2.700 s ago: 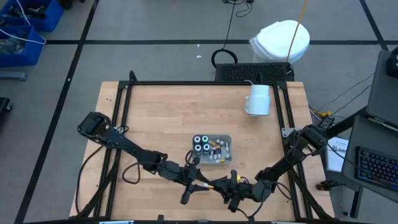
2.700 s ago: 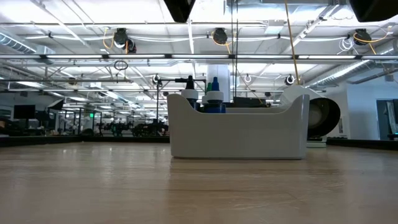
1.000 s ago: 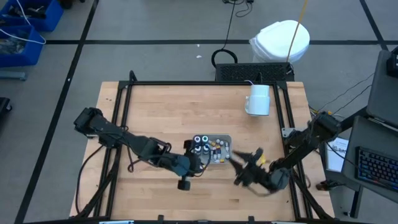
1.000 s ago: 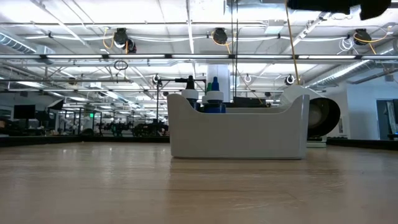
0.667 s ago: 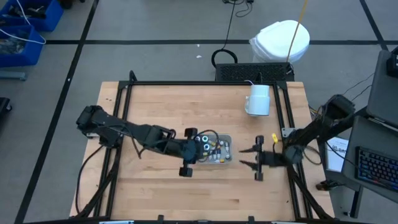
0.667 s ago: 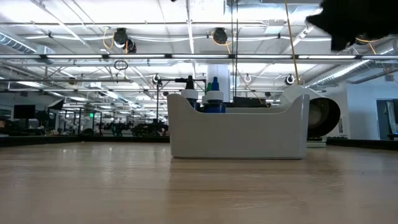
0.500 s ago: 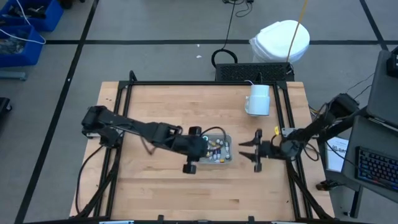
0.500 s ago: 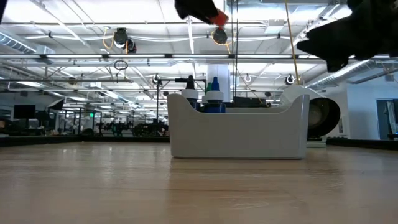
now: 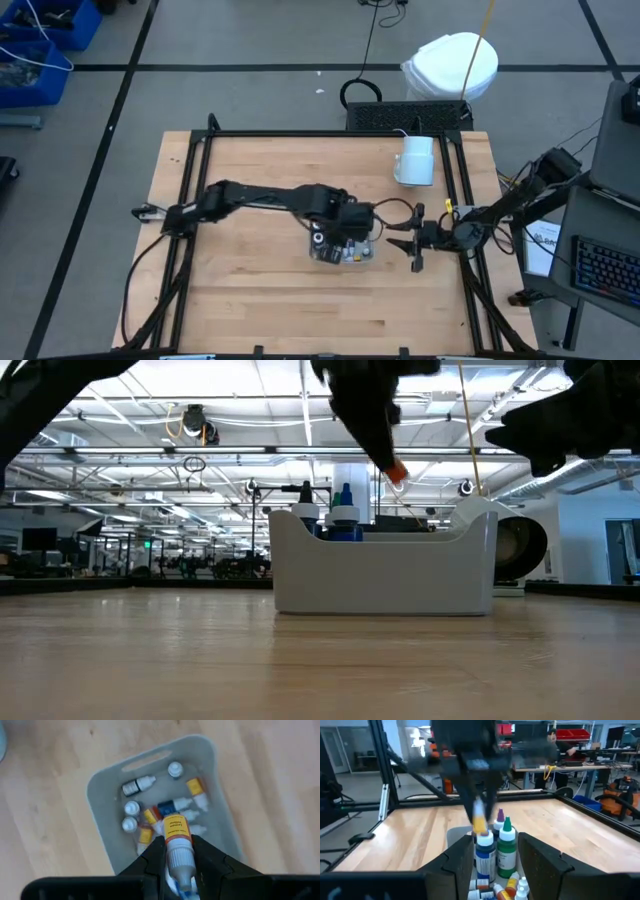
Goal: Pick & Place food coloring
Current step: Put the small orange food coloring into the gray bin
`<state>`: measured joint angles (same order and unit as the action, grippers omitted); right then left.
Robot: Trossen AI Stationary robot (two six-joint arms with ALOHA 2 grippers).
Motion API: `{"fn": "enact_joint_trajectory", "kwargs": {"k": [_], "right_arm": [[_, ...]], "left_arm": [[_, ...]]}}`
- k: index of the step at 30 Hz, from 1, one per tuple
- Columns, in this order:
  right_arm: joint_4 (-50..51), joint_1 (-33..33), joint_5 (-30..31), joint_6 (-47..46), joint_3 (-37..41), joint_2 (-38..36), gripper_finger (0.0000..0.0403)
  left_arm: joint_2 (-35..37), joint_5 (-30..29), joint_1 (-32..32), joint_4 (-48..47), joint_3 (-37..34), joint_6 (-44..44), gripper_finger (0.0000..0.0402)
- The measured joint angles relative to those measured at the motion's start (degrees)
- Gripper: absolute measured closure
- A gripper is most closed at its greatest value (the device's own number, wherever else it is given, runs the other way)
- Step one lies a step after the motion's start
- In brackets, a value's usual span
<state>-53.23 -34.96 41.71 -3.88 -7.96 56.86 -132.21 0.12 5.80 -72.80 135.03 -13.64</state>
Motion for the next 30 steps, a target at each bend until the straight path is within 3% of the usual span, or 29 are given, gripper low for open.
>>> {"fn": "enact_joint_trajectory", "kwargs": {"k": [7,13,30], "right_arm": [[2.73,-0.83,0.09,1.71,-0.01,-1.94,0.0259],[3.24,-0.79,0.20,2.95,-0.01,-2.39,0.0261],[4.32,0.51,0.48,6.29,-0.03,-2.34,0.0261]], "left_arm": [[-3.46,-1.50,-0.35,3.09,-1.19,-11.63,0.0328],[-4.64,-8.58,0.77,6.95,-1.19,-20.66,0.0328],[-8.29,-9.91,0.56,8.15,-1.22,-26.56,0.0328]]}}
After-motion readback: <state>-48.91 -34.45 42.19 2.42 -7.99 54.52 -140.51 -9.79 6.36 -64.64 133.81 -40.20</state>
